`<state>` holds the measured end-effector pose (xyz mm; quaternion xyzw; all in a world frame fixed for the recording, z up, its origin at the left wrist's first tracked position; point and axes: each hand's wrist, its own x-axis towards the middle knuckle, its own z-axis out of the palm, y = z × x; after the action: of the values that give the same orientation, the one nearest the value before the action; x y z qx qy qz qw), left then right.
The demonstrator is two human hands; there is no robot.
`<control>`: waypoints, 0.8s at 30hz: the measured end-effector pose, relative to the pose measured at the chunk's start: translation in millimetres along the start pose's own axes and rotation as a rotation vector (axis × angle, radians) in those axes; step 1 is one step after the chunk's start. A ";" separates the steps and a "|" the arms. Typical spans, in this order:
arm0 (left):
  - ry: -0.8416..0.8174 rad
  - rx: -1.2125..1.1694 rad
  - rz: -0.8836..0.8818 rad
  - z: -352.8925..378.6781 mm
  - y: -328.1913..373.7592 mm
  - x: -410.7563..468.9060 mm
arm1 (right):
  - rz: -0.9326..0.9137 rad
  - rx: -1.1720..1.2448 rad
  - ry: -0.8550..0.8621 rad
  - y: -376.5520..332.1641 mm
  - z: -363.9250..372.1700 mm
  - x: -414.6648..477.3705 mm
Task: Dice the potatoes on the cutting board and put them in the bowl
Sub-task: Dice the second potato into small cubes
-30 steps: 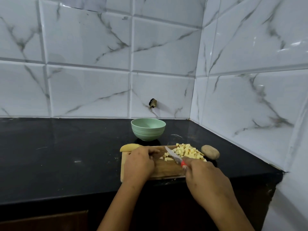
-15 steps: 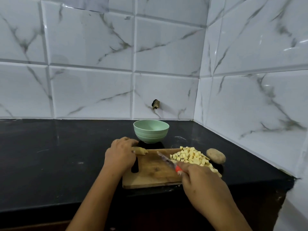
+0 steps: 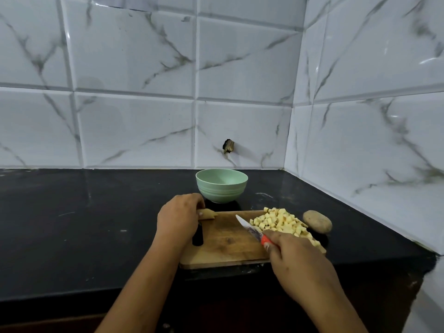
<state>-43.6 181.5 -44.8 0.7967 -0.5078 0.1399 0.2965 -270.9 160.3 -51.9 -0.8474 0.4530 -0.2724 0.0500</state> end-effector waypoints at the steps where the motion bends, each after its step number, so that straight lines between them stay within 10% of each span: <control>1: 0.001 0.017 0.002 -1.0 1.4 -0.7 | 0.006 0.000 0.008 1.5 -0.4 0.9; 24: 0.057 -0.074 0.093 -0.3 -3.7 -11.0 | 0.030 0.111 -0.055 0.9 -0.8 -4.9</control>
<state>-45.2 190.7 -51.5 0.7564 -0.5405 0.1574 0.3331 -274.1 163.8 -53.5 -0.8437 0.4481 -0.2731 0.1135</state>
